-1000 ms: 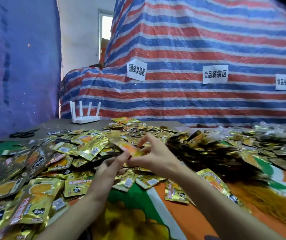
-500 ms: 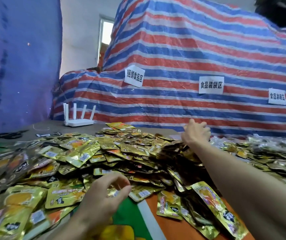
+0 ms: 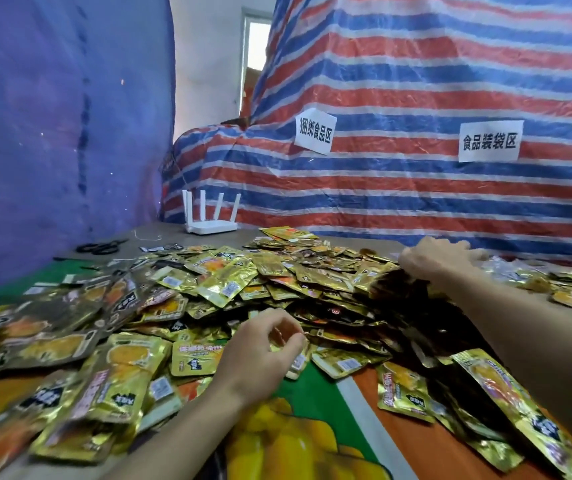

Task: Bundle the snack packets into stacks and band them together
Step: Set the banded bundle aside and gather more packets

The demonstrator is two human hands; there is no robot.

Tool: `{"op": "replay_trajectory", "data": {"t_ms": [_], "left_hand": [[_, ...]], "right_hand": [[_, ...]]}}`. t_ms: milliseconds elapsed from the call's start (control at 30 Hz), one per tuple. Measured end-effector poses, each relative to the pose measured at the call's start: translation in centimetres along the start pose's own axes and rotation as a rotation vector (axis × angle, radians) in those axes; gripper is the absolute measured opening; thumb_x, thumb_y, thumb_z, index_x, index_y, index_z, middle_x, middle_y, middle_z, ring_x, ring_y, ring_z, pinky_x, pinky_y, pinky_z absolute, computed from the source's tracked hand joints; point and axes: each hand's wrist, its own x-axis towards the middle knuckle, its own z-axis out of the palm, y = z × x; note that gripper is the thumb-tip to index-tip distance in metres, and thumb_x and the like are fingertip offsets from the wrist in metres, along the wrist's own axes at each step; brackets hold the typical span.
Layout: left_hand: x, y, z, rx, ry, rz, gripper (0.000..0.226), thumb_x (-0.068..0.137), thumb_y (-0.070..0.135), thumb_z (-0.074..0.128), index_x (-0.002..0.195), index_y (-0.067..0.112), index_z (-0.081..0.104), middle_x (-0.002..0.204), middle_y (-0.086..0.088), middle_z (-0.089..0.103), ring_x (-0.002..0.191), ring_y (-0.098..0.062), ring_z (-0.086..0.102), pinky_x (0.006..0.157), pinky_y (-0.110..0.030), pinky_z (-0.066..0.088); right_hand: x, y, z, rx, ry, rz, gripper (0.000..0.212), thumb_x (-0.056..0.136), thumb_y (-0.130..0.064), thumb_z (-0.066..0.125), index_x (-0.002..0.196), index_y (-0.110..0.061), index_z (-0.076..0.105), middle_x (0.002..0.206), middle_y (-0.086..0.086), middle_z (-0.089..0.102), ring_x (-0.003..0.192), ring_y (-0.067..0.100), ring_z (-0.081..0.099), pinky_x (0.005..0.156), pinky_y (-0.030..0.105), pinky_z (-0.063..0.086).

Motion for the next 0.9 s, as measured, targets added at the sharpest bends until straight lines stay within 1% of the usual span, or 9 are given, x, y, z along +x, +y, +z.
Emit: {"op": "replay_trajectory", "data": {"t_ms": [100, 167, 267, 433, 533, 600, 667, 767, 900], "left_hand": [[0.3, -0.5, -0.9, 0.154, 0.045, 0.003, 0.006, 0.09, 0.027, 0.069, 0.087, 0.03, 0.064, 0.091, 0.018, 0.062, 0.091, -0.002, 0.058, 0.083, -0.028, 0.047], [0.8, -0.8, -1.6, 0.306, 0.068, -0.001, 0.014, 0.089, 0.028, 0.068, 0.1, 0.03, 0.061, 0.101, 0.016, 0.056, 0.103, -0.008, 0.052, 0.09, -0.028, 0.042], [2.7, -1.6, -2.9, 0.523, 0.057, -0.012, 0.043, 0.086, 0.023, 0.065, 0.127, 0.027, 0.055, 0.123, 0.007, 0.051, 0.118, -0.014, 0.046, 0.1, -0.029, 0.035], [5.6, -4.1, -5.0, 0.957, -0.088, -0.181, 0.063, 0.081, 0.02, 0.067, 0.139, 0.028, 0.044, 0.15, -0.008, 0.035, 0.143, -0.028, 0.024, 0.121, -0.051, 0.015], [6.9, -6.1, -5.1, 1.082, -0.26, -0.23, 0.086, 0.085, 0.02, 0.068, 0.156, 0.032, 0.02, 0.166, -0.014, 0.003, 0.154, -0.036, -0.003, 0.122, -0.06, 0.003], [7.7, -6.8, -5.1, 0.989, -0.321, -0.277, 0.1, 0.087, 0.017, 0.066, 0.16, 0.032, 0.0, 0.168, -0.009, -0.005, 0.155, -0.033, -0.002, 0.123, -0.058, 0.008], [8.1, -7.2, -5.1, 0.956, -0.322, -0.263, 0.097, 0.088, 0.012, 0.063, 0.161, 0.027, 0.0, 0.169, -0.004, 0.007, 0.154, -0.03, 0.014, 0.122, -0.053, 0.022], [8.0, -7.6, -5.3, 0.901, -0.23, -0.189, 0.081, 0.088, -0.004, 0.056, 0.159, 0.022, 0.026, 0.16, -0.002, 0.037, 0.142, -0.028, 0.04, 0.11, -0.044, 0.041], [7.4, -7.5, -6.0, 0.892, -0.193, -0.15, 0.073, 0.087, -0.014, 0.047, 0.149, 0.024, 0.048, 0.139, -0.01, 0.059, 0.127, -0.033, 0.055, 0.092, -0.041, 0.05]], "right_hand": [[-2.7, -2.3, -0.5, 0.037, 0.221, -0.109, 0.068, 0.097, -0.057, 0.04, 0.139, -0.004, 0.045, 0.147, 0.028, 0.042, 0.137, 0.046, 0.036, 0.113, 0.067, 0.022], [-4.9, -4.4, 0.0, 0.194, 0.353, -0.344, 0.075, 0.095, -0.062, 0.044, 0.141, -0.003, 0.041, 0.141, 0.026, 0.049, 0.128, 0.041, 0.047, 0.107, 0.058, 0.039], [-8.2, -7.7, 1.5, 0.438, 0.192, -0.648, 0.07, 0.092, -0.055, 0.054, 0.141, -0.008, 0.039, 0.13, 0.018, 0.058, 0.112, 0.033, 0.057, 0.093, 0.048, 0.052], [-10.5, -11.8, 6.2, 0.319, -0.043, -0.765, 0.078, 0.081, -0.031, 0.061, 0.153, -0.031, 0.03, 0.153, 0.012, 0.039, 0.135, 0.034, 0.04, 0.11, 0.053, 0.035], [-10.0, -13.1, 8.5, 0.353, -0.19, -0.664, 0.082, 0.085, -0.04, 0.058, 0.157, -0.037, 0.021, 0.166, 0.007, 0.019, 0.151, 0.032, 0.018, 0.116, 0.067, 0.012], [-9.6, -13.5, 9.3, 0.336, -0.198, -0.601, 0.077, 0.088, -0.05, 0.051, 0.157, -0.033, 0.022, 0.159, 0.01, 0.03, 0.147, 0.033, 0.026, 0.114, 0.067, 0.015], [-9.7, -13.8, 9.6, 0.307, -0.12, -0.59, 0.069, 0.089, -0.049, 0.051, 0.152, -0.031, 0.032, 0.146, 0.012, 0.042, 0.138, 0.034, 0.034, 0.111, 0.063, 0.022], [-10.3, -13.6, 9.7, 0.326, 0.045, -0.624, 0.048, 0.092, -0.033, 0.058, 0.139, -0.033, 0.057, 0.127, 0.006, 0.052, 0.127, 0.03, 0.045, 0.108, 0.055, 0.029], [-10.9, -12.3, 9.9, 0.462, 0.141, -0.653, 0.025, 0.099, -0.031, 0.058, 0.118, -0.033, 0.074, 0.108, -0.004, 0.06, 0.11, 0.023, 0.055, 0.103, 0.045, 0.035]]}}
